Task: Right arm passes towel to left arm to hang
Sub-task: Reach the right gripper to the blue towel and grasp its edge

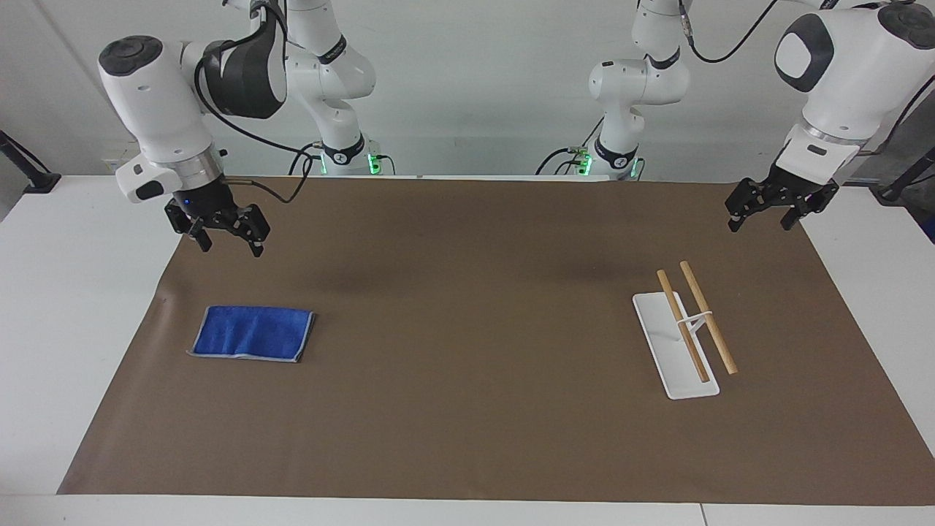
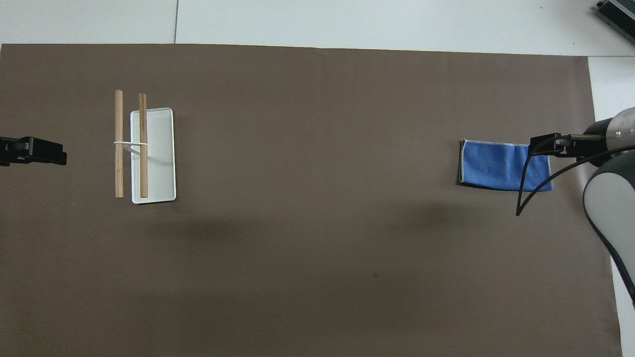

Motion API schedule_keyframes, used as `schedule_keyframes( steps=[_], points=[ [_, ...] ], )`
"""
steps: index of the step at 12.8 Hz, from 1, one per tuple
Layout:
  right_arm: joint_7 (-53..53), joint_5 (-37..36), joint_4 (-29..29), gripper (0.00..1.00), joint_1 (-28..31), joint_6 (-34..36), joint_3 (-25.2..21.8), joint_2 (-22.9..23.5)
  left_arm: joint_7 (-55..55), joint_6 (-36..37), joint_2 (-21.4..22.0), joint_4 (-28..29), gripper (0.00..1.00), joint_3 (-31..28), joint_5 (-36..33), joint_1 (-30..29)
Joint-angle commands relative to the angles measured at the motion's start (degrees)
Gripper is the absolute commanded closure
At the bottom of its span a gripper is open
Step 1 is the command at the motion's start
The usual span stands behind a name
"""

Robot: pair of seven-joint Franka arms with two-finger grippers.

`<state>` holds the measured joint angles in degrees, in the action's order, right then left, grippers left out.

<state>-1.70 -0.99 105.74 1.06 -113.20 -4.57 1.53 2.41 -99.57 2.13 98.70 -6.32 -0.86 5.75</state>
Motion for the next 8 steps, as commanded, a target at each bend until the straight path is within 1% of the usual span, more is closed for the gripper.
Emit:
schedule_keyframes(
  steps=[1,5,8],
  points=[
    [4.4,1.1,2.0,0.00,2.8,-4.6,-0.1,3.2,0.3,0.0,1.1,1.1,0.00,0.2,-1.1,-0.1],
    [10.4,5.1,7.0,0.00,5.3,-15.5,-0.1,8.3,0.3,0.0,1.1,1.1,0.00,0.2,-1.1,-0.1],
    [11.1,5.1,8.2,0.00,5.8,-19.4,-0.1,11.3,0.3,0.0,1.1,1.1,0.00,0.2,-1.1,-0.1]
  ],
)
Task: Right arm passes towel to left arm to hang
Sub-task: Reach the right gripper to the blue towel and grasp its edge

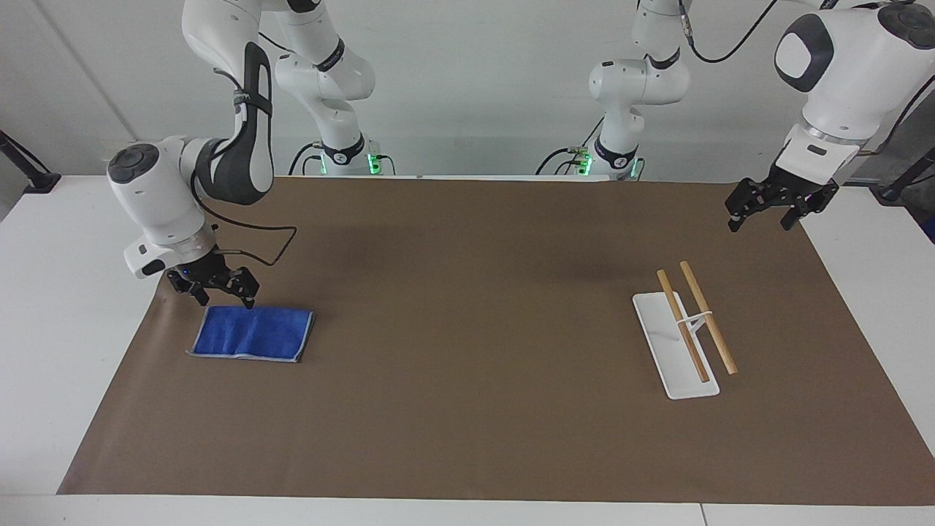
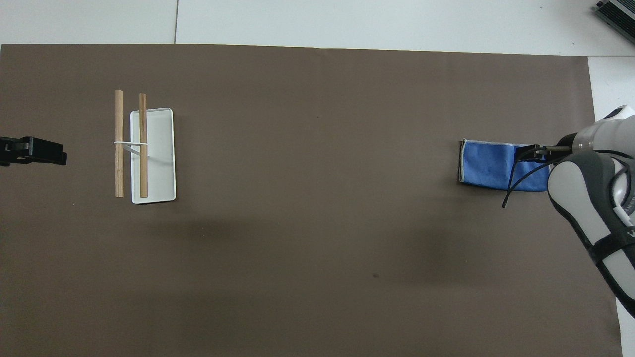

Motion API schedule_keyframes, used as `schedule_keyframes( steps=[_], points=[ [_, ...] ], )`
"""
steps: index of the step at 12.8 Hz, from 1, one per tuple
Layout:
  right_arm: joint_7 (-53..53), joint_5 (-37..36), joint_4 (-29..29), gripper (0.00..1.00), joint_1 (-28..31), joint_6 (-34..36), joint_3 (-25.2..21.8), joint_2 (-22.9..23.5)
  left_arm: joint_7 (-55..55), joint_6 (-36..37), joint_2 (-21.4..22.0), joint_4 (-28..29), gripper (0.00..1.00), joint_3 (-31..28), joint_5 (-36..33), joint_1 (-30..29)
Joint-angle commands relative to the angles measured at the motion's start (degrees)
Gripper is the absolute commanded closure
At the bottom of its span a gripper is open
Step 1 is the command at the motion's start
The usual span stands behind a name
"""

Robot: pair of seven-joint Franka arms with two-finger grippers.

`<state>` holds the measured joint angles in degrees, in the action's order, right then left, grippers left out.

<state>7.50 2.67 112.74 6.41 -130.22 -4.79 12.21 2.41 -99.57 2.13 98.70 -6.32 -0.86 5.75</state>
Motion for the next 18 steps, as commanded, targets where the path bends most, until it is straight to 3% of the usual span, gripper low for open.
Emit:
schedule_keyframes(
  steps=[1,8,14,15,18],
  points=[
    [1.9,1.5,1.9,0.00,0.6,-3.6,0.0,1.6,0.3,0.0,1.1,1.1,0.00,0.2,-1.1,-0.1],
    [5.2,1.5,1.7,0.00,1.5,-11.7,0.1,9.3,0.3,0.0,1.1,1.1,0.00,0.2,-1.1,-0.1],
    [5.7,1.6,2.2,0.00,1.0,-10.8,0.4,9.3,0.3,0.0,1.1,1.1,0.00,0.2,-1.1,-0.1],
    [5.8,1.5,2.3,0.11,1.0,-10.6,0.5,9.3,0.3,0.0,1.1,1.1,0.00,0.2,-1.1,-0.1],
    [5.6,1.6,2.2,0.67,0.8,-10.7,0.5,9.1,0.3,0.0,1.1,1.1,0.00,0.2,-1.1,-0.1]
  ],
)
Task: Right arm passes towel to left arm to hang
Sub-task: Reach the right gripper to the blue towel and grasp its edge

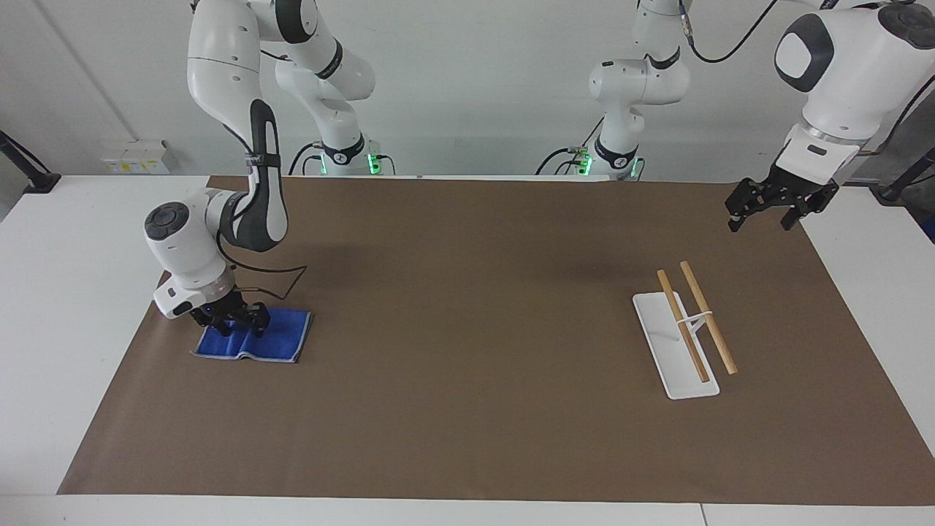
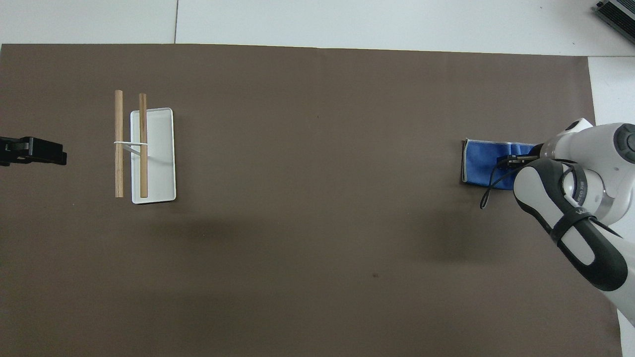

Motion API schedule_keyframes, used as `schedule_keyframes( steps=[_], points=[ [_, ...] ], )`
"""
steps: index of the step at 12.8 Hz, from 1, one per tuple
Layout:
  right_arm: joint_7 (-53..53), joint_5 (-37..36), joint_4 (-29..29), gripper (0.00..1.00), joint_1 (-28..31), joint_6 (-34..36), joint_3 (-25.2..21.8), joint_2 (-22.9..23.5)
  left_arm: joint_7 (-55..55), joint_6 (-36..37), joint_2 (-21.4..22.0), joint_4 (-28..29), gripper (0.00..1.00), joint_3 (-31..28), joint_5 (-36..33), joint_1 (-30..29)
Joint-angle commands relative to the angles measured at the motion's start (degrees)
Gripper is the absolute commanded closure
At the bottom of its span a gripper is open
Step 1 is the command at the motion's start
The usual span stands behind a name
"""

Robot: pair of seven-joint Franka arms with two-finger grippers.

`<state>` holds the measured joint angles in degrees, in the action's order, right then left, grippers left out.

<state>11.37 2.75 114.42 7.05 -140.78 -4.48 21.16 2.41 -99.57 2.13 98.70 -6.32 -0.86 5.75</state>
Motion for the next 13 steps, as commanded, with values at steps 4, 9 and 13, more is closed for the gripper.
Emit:
schedule_keyframes(
  steps=[4,9,13],
  points=[
    [1.3,1.5,0.5,1.00,0.1,-0.1,0.3,-0.2,0.3,0.0,1.1,1.1,0.00,0.2,-1.1,-0.1],
    [1.1,2.4,0.4,1.00,-0.2,-0.1,0.5,-2.0,0.3,-0.1,1.1,1.1,0.00,0.2,-1.1,-0.1],
    [1.0,4.0,0.0,1.00,-1.1,3.2,1.8,-6.6,0.3,0.2,1.0,1.0,0.00,0.2,-1.1,1.9]
  ],
)
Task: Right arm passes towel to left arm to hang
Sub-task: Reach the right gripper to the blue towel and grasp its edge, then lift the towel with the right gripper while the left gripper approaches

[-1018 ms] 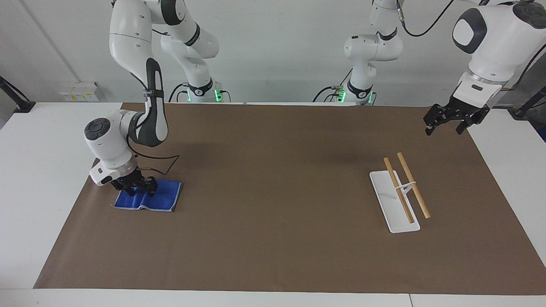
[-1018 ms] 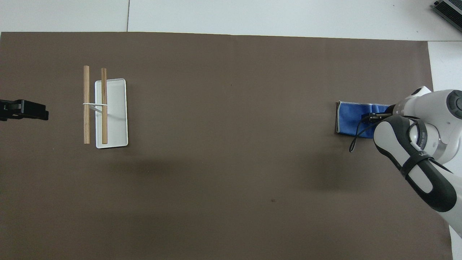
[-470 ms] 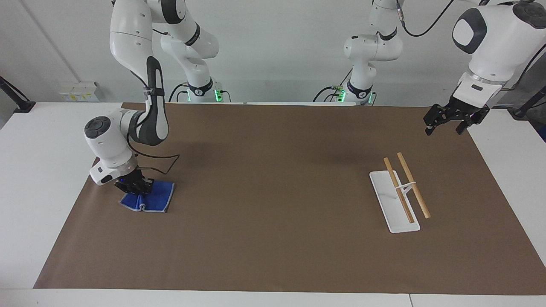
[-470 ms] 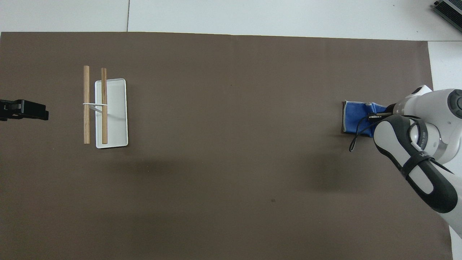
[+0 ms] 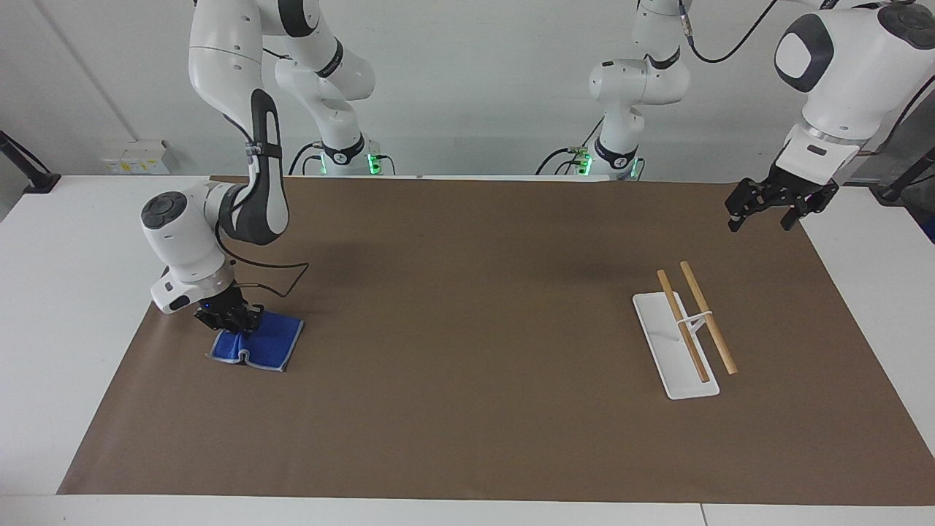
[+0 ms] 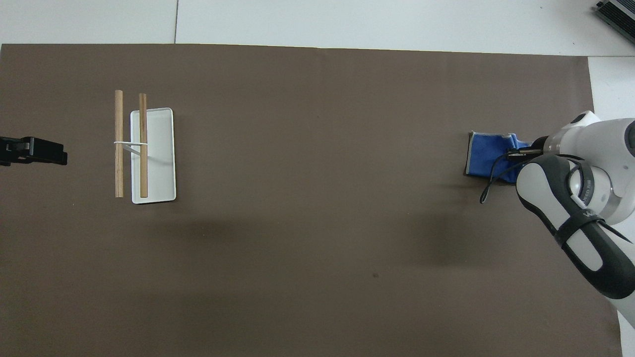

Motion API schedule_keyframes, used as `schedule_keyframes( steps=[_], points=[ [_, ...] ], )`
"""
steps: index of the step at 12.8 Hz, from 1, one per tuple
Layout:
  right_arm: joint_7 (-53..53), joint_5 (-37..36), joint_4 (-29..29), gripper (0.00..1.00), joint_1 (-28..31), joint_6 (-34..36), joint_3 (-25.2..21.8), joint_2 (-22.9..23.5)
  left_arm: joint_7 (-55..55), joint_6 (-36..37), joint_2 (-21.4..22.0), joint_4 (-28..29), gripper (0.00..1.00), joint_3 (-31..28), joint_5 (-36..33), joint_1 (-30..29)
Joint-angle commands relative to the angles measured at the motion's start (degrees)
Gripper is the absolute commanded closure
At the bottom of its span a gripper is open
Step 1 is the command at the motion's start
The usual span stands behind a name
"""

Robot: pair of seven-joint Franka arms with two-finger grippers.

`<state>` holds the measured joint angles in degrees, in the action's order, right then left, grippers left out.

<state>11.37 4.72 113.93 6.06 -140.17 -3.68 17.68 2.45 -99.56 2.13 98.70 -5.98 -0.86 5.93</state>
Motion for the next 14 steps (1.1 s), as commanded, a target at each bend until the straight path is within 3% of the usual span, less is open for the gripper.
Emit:
schedule_keyframes(
  steps=[1,6,9,11,14],
  points=[
    [1.0,3.1,0.4,1.00,-0.6,3.9,1.6,-4.1,0.3,0.6,1.2,1.0,0.00,-0.1,-1.1,1.7],
    [-5.3,12.8,0.3,1.00,-4.9,9.3,2.0,-9.1,0.2,0.4,2.3,2.0,0.00,0.0,-0.5,2.4],
    [-10.7,16.0,0.3,1.00,-9.6,9.9,2.1,-12.1,-0.1,-0.5,4.2,6.0,0.00,-0.2,3.8,2.2],
    [-15.3,18.3,0.3,1.00,-13.0,10.4,2.1,-14.3,-4.9,-0.7,4.3,6.4,0.00,0.0,5.8,2.4],
    [-23.0,21.1,0.3,1.00,-17.2,12.1,2.3,-17.7,-17.5,-6.6,5.6,10.0,0.00,0.9,16.0,2.5]
  ],
)
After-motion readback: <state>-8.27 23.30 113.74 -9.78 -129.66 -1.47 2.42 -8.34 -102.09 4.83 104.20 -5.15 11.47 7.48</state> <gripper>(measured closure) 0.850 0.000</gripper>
